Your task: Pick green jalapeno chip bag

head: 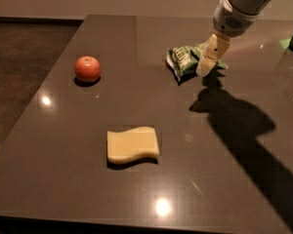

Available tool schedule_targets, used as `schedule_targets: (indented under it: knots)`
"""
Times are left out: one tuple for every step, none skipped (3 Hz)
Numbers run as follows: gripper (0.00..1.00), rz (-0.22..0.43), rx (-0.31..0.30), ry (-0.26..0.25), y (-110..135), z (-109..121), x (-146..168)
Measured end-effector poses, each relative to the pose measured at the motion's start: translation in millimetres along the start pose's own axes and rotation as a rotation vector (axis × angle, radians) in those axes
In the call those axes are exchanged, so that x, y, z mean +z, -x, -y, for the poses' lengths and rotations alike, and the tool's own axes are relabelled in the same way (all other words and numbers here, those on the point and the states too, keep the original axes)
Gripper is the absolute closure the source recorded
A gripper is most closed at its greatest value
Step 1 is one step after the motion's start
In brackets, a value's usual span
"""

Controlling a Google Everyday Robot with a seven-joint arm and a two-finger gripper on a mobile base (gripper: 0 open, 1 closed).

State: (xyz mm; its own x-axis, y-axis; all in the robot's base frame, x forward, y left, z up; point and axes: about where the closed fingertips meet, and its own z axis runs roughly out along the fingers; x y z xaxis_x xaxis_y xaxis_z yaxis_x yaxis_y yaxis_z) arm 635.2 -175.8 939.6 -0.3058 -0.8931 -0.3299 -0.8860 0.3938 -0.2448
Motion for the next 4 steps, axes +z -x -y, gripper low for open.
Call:
schedule_targets:
  knots:
    - [0.0, 0.003, -0.068, 0.006, 7.6, 18.5, 13.7]
    - [0.0, 0.0, -0.097, 0.029, 7.5, 31.1, 25.7]
    - [0.0, 0.0, -0.156, 0.071, 6.6, 34.6, 46.6]
    - [0.0, 0.002, -0.188, 0.091, 6.8, 33.6, 59.9]
